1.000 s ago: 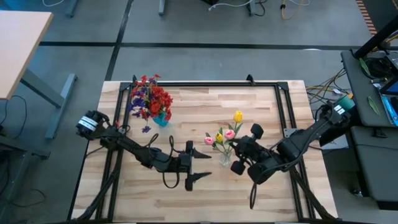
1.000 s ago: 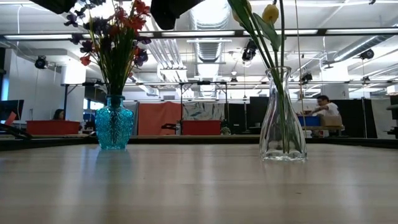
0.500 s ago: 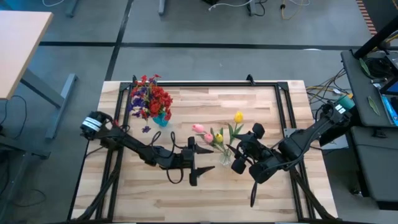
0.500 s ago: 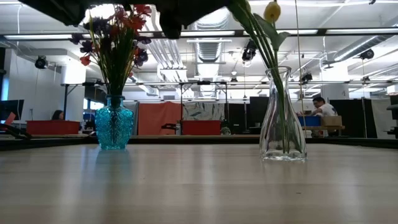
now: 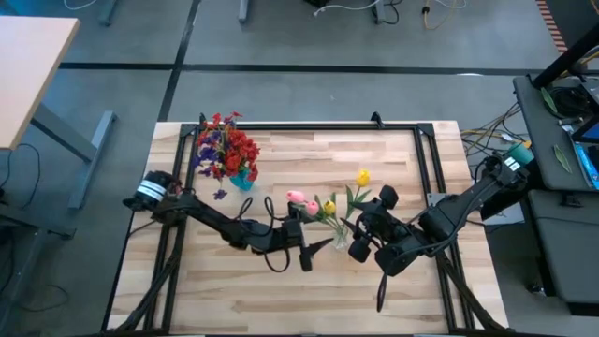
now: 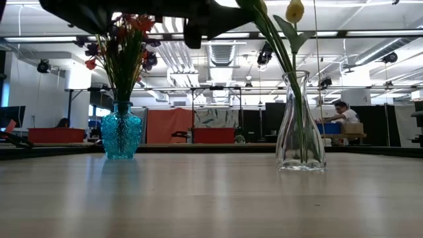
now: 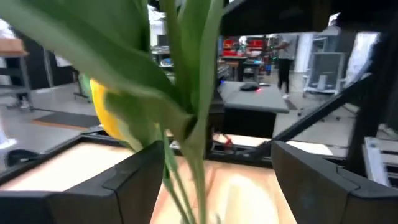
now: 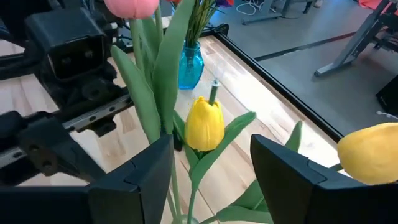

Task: Sort flowers into vase by color
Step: Put the pink tulip into the transparent vase

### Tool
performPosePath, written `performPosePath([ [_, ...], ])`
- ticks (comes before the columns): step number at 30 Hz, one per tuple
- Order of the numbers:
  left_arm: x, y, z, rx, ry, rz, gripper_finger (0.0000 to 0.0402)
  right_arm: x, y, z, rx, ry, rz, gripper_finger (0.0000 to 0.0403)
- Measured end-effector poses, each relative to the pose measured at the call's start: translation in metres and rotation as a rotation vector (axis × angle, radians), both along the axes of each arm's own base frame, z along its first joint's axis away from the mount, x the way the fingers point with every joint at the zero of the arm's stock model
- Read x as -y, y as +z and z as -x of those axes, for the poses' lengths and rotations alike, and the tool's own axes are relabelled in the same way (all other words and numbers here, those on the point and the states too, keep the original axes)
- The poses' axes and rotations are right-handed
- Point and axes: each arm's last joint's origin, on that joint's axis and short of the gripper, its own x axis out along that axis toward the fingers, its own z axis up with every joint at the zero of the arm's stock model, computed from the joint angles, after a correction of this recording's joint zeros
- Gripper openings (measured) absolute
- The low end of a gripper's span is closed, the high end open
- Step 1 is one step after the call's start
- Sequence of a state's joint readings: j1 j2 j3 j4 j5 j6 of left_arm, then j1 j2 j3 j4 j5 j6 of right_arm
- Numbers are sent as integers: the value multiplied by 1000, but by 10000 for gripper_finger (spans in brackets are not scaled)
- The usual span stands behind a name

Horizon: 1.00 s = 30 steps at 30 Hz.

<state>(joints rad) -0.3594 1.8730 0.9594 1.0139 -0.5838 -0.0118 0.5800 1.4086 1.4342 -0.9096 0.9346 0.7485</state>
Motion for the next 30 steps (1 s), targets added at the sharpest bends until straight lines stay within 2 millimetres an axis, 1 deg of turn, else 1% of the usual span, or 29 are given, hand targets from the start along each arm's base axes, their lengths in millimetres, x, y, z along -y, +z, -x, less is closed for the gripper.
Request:
performPosePath([
  [4, -1, 0, -5, -3, 87, -8, 261, 0, 0, 0, -2, 5, -8, 208],
  [9, -1, -3, -12, -10, 94, -20, 222, 0, 0, 0, -3, 6, -9, 208],
  [15, 3, -5, -17, -18, 89, -55, 143, -1, -2, 0, -14, 18, -17, 208],
  [19, 4, -5, -17, -24, 84, -72, 87, -3, -11, 1, -28, 21, -7, 208],
  [22, 5, -6, -17, -27, 42, -86, 50, -3, -18, 0, -35, 18, 3, 208],
  [25, 6, -6, -18, -28, 8, -105, 19, -2, -19, 0, -36, 16, 30, 208],
  [27, 6, -6, -17, -30, 7, -106, 6, -2, -17, -1, -27, 18, 57, 208],
  [30, 6, -6, -17, -31, 8, -107, 9, -4, -13, -4, -4, 53, 80, 208],
])
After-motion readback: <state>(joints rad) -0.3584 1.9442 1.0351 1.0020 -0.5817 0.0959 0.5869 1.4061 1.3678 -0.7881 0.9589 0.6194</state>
